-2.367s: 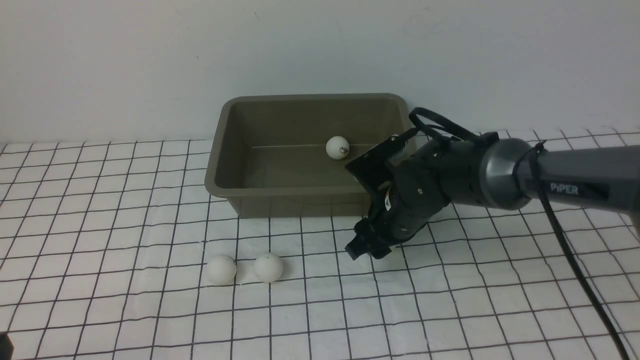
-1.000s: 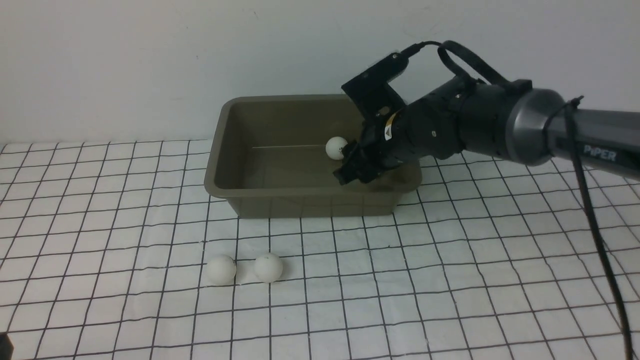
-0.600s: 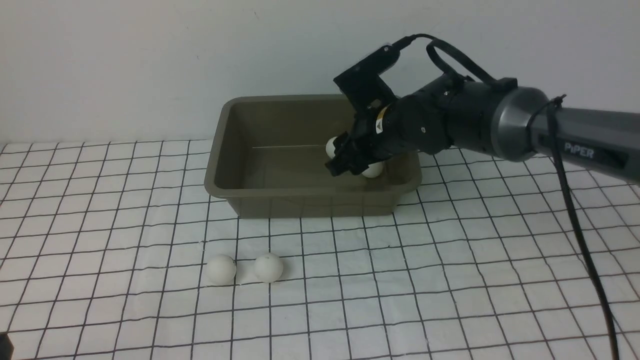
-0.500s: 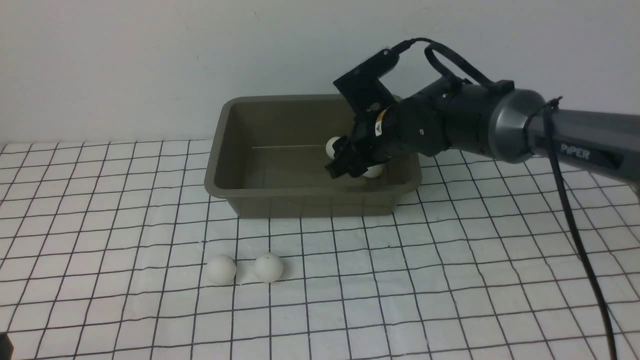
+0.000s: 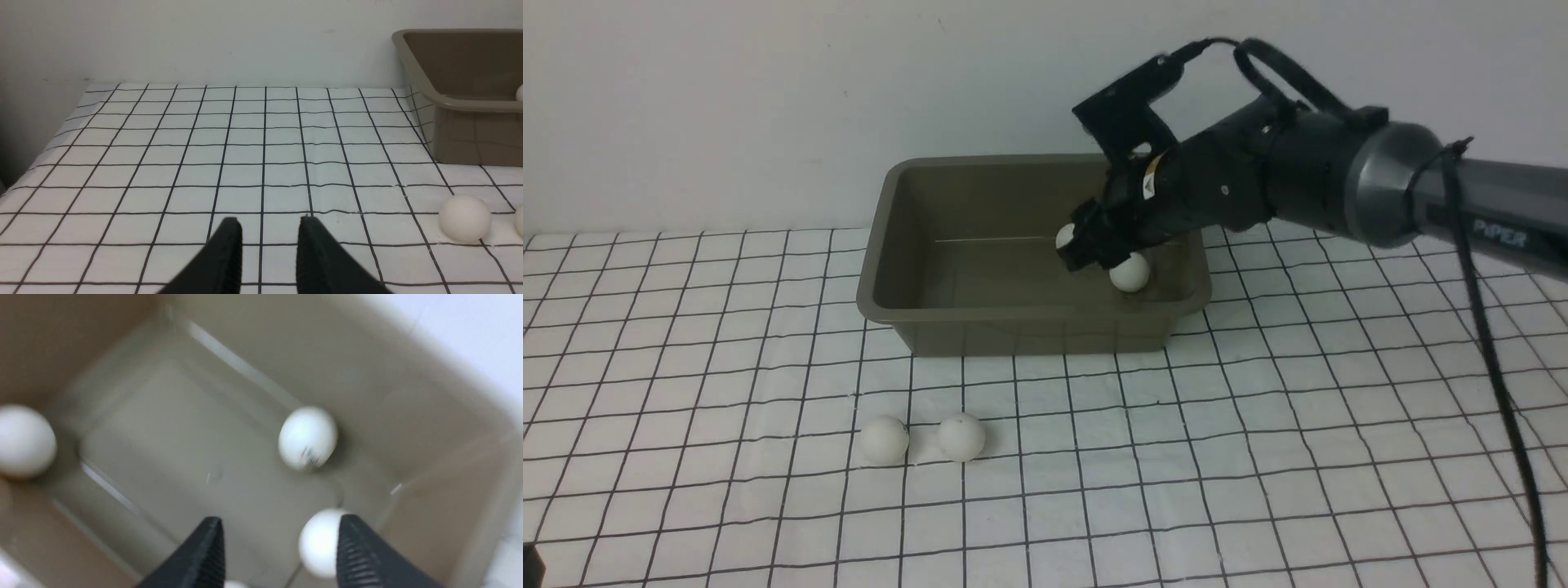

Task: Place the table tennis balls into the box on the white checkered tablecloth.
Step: 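Reach for and grasp a ping pong ball on the table beside the basket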

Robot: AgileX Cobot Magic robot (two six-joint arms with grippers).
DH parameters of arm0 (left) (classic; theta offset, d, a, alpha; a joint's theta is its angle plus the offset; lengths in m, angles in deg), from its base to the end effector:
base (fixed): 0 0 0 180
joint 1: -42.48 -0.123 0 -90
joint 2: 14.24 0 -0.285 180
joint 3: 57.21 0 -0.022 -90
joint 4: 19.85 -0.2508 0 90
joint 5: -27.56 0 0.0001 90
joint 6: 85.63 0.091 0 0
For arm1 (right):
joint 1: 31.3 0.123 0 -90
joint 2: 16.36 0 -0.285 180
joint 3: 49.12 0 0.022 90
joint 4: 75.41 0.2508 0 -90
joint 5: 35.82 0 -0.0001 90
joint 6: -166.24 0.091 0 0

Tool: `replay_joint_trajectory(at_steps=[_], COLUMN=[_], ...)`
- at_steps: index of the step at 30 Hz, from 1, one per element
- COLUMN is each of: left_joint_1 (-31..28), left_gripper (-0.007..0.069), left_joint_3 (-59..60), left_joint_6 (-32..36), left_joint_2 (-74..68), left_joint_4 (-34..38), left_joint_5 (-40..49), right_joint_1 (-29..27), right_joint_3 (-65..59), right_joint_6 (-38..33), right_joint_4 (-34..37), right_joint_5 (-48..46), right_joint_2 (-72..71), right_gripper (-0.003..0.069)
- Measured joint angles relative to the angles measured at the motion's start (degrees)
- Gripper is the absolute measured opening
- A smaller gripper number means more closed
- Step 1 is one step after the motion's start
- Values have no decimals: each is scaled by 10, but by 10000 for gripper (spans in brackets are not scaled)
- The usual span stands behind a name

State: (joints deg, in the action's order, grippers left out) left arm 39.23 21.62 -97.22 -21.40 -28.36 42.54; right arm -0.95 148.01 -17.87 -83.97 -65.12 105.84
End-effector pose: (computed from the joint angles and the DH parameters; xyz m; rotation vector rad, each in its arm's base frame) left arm 0.0549 0.0066 0.1809 -0.1293 1.7547 0.0322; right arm 0.4045 0.2292 0.2570 -0.8033 2.1969 0.0773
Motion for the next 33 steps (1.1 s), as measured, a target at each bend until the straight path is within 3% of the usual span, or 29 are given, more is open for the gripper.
replay_joint_trajectory(at_steps=[6, 10, 17, 23, 26, 33], left_joint_1=[0, 0, 0, 0, 0, 0], left_gripper=[174, 174, 174, 174, 174, 174], left_joint_3=[0, 0, 0, 0, 0, 0], left_joint_6=[0, 0, -27, -192, -232, -247], left_joint_2=[0, 0, 0, 0, 0, 0], left_joint_4=[0, 0, 32, 228, 282, 308], left_joint_5=[0, 0, -20, -88, -110, -126], right_joint_1=[0, -1, 0, 0, 0, 0], right_joint_3=[1, 1, -90, -297, -394, -537], right_joint_6=[0, 0, -11, -10, -3, 2], right_joint_4=[-48, -54, -58, -45, -29, -1], right_joint_5=[1, -34, -82, -65, -67, -100], right_joint_2=[-145, -203, -302, -456, -527, -620], right_gripper=[89, 1, -15, -15, -15, -16])
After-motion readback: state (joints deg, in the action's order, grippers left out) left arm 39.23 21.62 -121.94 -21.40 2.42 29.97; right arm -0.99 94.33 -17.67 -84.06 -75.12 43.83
